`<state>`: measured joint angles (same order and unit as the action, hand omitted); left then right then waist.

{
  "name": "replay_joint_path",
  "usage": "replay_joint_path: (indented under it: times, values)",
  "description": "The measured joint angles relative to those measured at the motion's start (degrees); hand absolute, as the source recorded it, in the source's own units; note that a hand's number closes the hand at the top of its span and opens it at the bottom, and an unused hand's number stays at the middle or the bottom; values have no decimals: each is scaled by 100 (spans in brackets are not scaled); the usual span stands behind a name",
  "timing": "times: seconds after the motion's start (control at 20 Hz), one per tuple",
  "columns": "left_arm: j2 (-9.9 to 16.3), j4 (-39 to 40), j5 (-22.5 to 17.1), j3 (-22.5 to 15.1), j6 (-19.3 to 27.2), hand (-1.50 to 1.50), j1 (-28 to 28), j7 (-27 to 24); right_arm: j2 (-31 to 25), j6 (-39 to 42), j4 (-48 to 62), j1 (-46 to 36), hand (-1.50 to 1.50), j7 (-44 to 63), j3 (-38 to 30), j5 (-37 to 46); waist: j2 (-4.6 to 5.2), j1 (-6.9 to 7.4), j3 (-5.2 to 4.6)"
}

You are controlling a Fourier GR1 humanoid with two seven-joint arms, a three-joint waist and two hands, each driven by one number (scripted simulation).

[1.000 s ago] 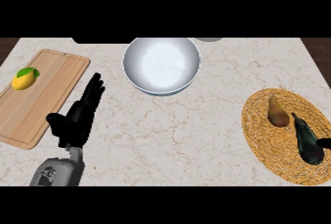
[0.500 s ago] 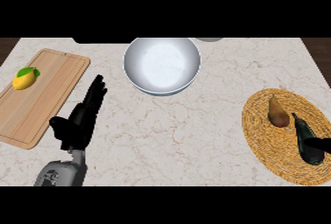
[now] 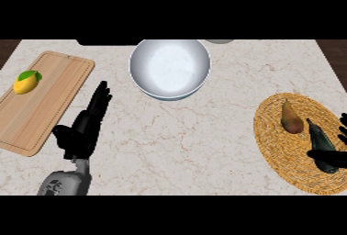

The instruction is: Pick the eggplant from the placemat and place it in the bowl

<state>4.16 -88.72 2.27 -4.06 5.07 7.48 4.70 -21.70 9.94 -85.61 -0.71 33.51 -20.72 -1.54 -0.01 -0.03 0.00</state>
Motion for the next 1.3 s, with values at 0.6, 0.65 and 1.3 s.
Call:
replay_joint_path:
  times: [0.6, 0.65, 1.3]
  values:
    - [-32, 212, 35, 150, -104, 0, 92, -172, -27, -18, 641, -74, -150, -274, 389, 970, -21, -1, -41]
    - [-13, 142, 37, 155, -123, 0, 79, -104, -42, 53, 652, -93, -150, -243, 369, 932, -20, -1, -40]
    - [-192, 114, 185, 10, -25, 0, 94, -52, -186, 733, 918, -196, 150, -1656, 1013, 1421, -45, -10, -108]
